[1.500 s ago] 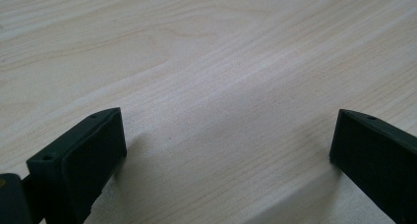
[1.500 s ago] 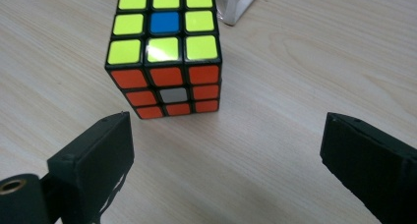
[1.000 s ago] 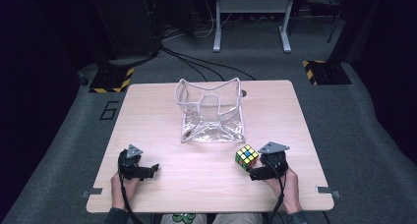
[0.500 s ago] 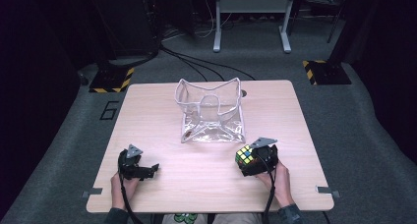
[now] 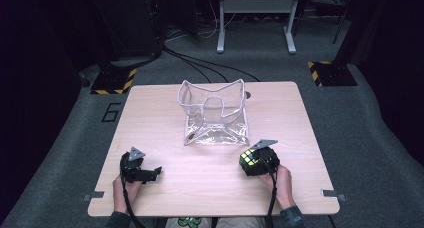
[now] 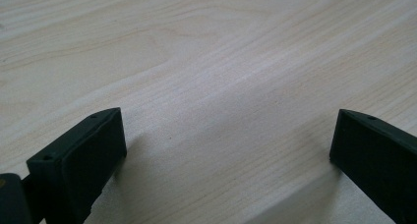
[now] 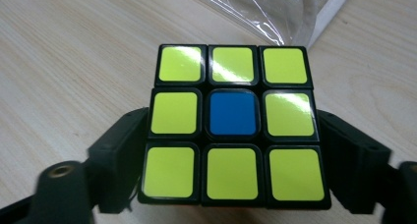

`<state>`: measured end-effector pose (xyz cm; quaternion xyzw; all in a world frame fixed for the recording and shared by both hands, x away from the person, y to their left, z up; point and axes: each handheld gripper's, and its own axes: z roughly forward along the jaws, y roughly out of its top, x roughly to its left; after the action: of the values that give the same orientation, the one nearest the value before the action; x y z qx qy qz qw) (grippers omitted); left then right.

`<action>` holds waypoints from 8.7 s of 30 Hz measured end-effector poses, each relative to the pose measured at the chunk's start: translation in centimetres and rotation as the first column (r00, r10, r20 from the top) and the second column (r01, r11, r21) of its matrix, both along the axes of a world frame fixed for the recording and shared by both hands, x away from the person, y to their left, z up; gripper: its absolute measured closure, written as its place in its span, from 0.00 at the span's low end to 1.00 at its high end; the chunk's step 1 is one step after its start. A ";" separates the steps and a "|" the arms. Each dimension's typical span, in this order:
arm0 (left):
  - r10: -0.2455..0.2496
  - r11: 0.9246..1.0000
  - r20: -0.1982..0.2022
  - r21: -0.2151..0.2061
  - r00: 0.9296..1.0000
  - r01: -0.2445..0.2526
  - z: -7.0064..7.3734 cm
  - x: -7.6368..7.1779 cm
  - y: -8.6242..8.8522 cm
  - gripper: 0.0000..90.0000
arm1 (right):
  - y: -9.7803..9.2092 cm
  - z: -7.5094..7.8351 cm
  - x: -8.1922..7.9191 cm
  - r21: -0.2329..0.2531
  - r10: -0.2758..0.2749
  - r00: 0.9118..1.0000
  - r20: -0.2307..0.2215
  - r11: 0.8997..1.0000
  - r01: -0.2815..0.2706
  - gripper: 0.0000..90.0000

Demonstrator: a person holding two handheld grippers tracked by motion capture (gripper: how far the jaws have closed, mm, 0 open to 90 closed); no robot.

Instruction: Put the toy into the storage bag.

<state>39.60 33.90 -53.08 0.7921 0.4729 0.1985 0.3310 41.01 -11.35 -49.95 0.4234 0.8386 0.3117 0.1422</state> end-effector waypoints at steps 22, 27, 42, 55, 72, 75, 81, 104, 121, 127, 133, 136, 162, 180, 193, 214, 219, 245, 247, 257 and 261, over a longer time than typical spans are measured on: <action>0.000 1.000 0.000 0.000 1.000 0.000 0.0 0.0 0.0 0.00 | 0.3 0.9 0.2 -0.006 0.015 1.000 0.013 1.000 -0.015 0.37; 0.000 1.000 0.000 0.001 1.000 0.000 0.0 0.0 0.0 0.00 | 0.1 1.3 0.3 -0.001 0.018 1.000 0.025 1.000 -0.018 0.37; 0.000 1.000 0.000 0.000 1.000 0.000 0.0 0.0 0.0 0.00 | -0.5 3.4 0.4 0.003 0.013 0.998 0.055 1.000 -0.013 0.37; -0.001 1.000 0.000 0.001 1.000 0.001 0.0 0.0 0.0 0.00 | -0.7 4.8 0.5 -0.004 0.007 0.998 0.065 1.000 -0.006 0.37; 0.000 1.000 0.000 0.000 1.000 0.000 0.0 0.0 0.0 0.00 | -0.8 6.9 1.0 -0.004 0.029 0.994 0.105 1.000 -0.029 0.37; 0.000 1.000 0.000 0.000 1.000 0.000 0.0 0.0 0.0 0.00 | -0.8 7.3 1.1 -0.006 0.030 0.994 0.108 1.000 -0.029 0.37; 0.000 1.000 0.000 0.000 1.000 0.000 0.0 0.0 0.0 0.00 | -0.9 8.1 1.3 -0.007 0.029 0.992 0.124 1.000 -0.028 0.37; -0.001 1.000 0.001 0.001 1.000 0.001 0.0 0.0 0.0 0.00 | -0.2 11.1 2.3 -0.016 0.050 0.983 0.174 0.999 -0.048 0.37; 0.002 1.000 0.000 -0.002 1.000 -0.002 0.0 0.0 0.0 0.00 | 0.9 13.5 3.4 -0.038 0.070 0.979 0.191 0.997 -0.064 0.37; 0.002 1.000 0.000 -0.002 1.000 -0.002 0.0 0.0 0.0 0.00 | 1.2 14.7 3.9 -0.051 0.085 0.974 0.210 0.996 -0.076 0.37; 0.001 1.000 0.000 -0.001 1.000 -0.001 0.0 0.0 0.0 0.00 | 1.7 15.9 4.3 -0.064 0.095 0.969 0.227 0.995 -0.083 0.37; 0.001 1.000 0.000 -0.001 1.000 -0.001 0.0 0.0 0.0 0.00 | 2.0 16.5 4.6 -0.058 0.097 0.968 0.231 0.995 -0.086 0.37; 0.001 1.000 0.001 -0.002 1.000 -0.001 0.0 0.0 0.0 0.00 | 3.6 19.5 7.1 -0.038 0.106 0.965 0.242 0.994 -0.100 0.37; 0.001 1.000 0.001 -0.001 1.000 -0.001 0.0 0.0 0.0 0.00 | 5.3 19.8 10.0 -0.024 0.116 0.966 0.232 0.993 -0.114 0.37; 0.006 1.000 -0.001 -0.008 1.000 -0.006 0.0 -0.1 -0.1 0.00 | 6.9 18.8 11.9 -0.034 0.119 0.975 0.188 0.993 -0.114 0.37; 0.008 1.000 -0.002 -0.010 1.000 -0.008 0.0 -0.1 -0.1 0.00 | 7.2 16.1 14.6 -0.040 0.077 0.990 0.118 0.997 -0.072 0.37; 0.006 1.000 -0.001 -0.008 1.000 -0.006 0.0 -0.1 -0.1 0.01 | 6.7 15.8 14.8 -0.042 0.050 0.993 0.105 0.998 -0.046 0.37; 0.005 1.000 -0.001 -0.008 1.000 -0.005 0.0 -0.1 -0.1 0.01 | 6.4 14.1 16.3 -0.074 -0.019 0.998 0.062 0.997 0.023 0.37; 0.005 1.000 -0.001 -0.008 1.000 -0.005 0.0 -0.1 -0.1 0.01 | 6.5 14.1 16.3 -0.088 -0.012 0.998 0.061 0.996 0.018 0.37; 0.005 1.000 -0.001 -0.007 1.000 -0.005 0.0 -0.1 -0.1 0.01 | 7.5 14.0 16.1 -0.142 -0.027 0.998 0.057 0.989 0.034 0.37; 0.005 1.000 -0.001 -0.008 1.000 -0.005 0.0 -0.1 -0.1 0.01 | 7.7 14.0 16.2 -0.146 -0.022 0.998 0.053 0.989 0.030 0.37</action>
<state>39.54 33.84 -53.12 0.7897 0.4757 0.1972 0.3334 57.18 -3.68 -35.98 0.4145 0.8499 0.2580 0.1985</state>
